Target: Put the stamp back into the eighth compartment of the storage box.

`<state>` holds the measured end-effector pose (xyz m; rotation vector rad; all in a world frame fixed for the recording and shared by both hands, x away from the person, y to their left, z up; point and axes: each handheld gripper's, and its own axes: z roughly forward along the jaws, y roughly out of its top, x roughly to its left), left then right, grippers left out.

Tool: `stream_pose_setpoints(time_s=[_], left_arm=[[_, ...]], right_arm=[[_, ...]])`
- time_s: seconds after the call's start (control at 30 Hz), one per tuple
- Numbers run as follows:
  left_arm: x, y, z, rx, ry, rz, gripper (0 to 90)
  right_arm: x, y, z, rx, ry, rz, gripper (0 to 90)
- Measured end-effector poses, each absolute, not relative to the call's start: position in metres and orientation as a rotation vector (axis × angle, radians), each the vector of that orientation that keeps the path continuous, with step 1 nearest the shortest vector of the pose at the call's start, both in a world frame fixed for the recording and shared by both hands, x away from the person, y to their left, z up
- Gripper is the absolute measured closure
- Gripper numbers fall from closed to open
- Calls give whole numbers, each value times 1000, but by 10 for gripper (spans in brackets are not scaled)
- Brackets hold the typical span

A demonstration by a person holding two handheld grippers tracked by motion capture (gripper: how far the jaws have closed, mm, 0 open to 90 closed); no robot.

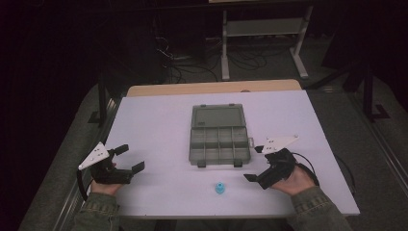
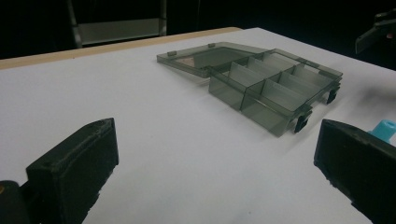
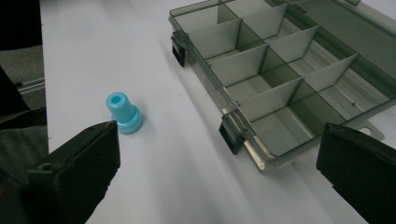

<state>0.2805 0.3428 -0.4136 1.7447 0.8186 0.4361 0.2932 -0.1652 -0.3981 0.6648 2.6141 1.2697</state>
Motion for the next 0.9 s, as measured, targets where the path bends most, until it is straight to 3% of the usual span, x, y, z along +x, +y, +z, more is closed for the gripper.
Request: stream_pose_setpoints(time_s=[0.9], left_arm=[[280, 343, -414, 1747, 815, 438, 0]], right_arm=[[296, -135, -402, 537, 2749, 1188, 0]])
